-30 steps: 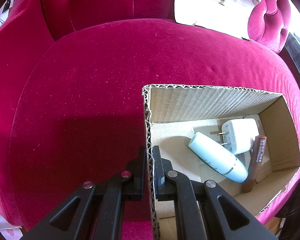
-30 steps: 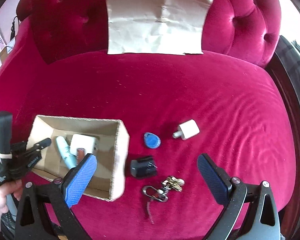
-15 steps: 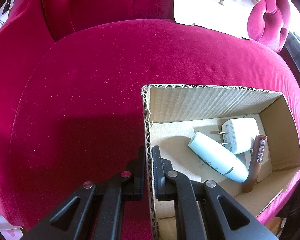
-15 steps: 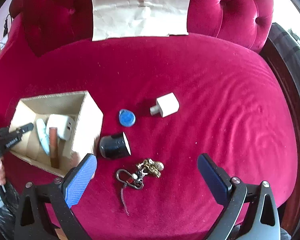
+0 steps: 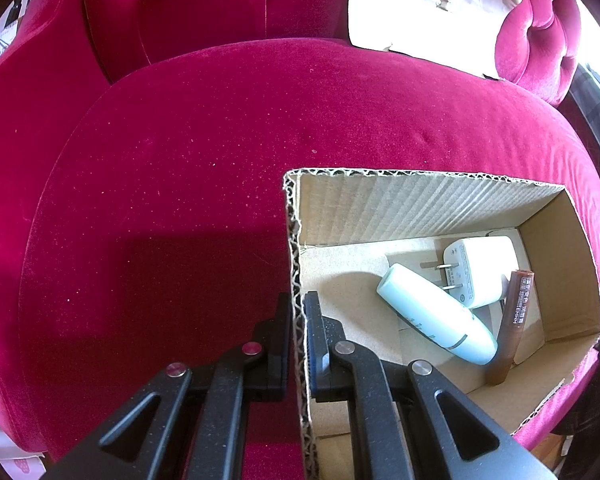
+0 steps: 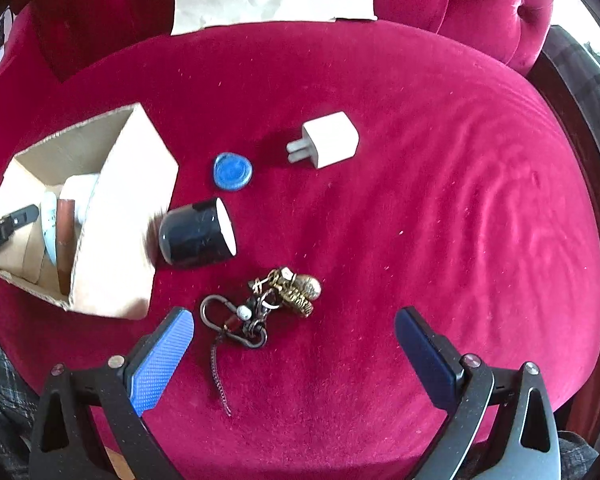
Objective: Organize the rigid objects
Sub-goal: 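Withdraw the right gripper from the box toward the metal keychain, then close the right gripper on the metal keychain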
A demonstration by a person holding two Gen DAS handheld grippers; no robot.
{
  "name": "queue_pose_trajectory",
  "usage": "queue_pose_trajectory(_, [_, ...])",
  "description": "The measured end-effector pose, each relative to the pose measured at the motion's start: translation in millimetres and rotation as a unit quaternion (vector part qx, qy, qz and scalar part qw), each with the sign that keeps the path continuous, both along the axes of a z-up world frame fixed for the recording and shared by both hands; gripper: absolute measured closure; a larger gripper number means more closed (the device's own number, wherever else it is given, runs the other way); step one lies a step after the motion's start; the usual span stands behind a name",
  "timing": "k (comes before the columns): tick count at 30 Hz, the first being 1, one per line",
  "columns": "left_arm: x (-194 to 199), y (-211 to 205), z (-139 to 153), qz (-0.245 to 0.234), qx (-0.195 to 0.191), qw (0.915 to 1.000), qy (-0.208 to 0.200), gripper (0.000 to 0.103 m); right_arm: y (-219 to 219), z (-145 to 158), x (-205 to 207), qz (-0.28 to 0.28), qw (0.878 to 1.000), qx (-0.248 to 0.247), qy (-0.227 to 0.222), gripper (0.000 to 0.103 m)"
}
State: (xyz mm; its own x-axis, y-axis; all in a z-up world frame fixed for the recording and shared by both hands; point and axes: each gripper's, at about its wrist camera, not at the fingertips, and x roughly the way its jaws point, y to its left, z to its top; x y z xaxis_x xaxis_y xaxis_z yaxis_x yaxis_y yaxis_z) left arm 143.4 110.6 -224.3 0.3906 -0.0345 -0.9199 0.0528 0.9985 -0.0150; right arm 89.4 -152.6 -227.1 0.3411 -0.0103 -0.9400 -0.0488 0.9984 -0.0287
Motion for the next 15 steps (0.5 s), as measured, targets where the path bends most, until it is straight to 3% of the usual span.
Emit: queue_pose_trajectory(15, [0,0,0,0.001,-0.001,1.0,0.0,0.097,13,-25,-2,0.012,1.0,-0.012,0.02,0.0])
